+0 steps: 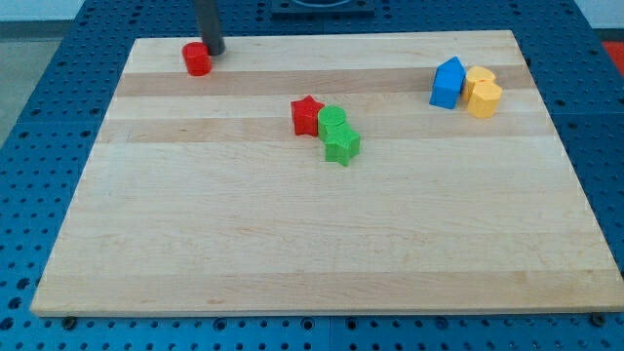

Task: Push the yellow heart left and right a bit

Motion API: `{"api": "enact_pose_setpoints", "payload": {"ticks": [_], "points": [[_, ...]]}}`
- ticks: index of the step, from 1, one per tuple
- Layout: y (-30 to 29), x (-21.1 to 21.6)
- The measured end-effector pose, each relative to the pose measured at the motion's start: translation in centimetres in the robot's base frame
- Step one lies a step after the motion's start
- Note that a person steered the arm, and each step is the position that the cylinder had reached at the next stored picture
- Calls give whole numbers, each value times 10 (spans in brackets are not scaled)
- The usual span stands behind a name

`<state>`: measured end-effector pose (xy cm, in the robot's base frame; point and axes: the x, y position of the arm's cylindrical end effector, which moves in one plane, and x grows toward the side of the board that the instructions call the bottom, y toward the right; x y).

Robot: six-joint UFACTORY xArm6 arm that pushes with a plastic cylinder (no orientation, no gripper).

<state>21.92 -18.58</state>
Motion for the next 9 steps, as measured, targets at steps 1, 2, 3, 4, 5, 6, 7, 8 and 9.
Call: {"api": "enact_pose_setpoints", "payload": {"ticks": [1, 2, 3, 4, 5, 6, 7, 8, 9], "points": [[7, 1], [49, 24], [43, 58], [4, 67], [1, 60], [1, 51], [-9, 51], [-25, 50], [-31, 49]]}}
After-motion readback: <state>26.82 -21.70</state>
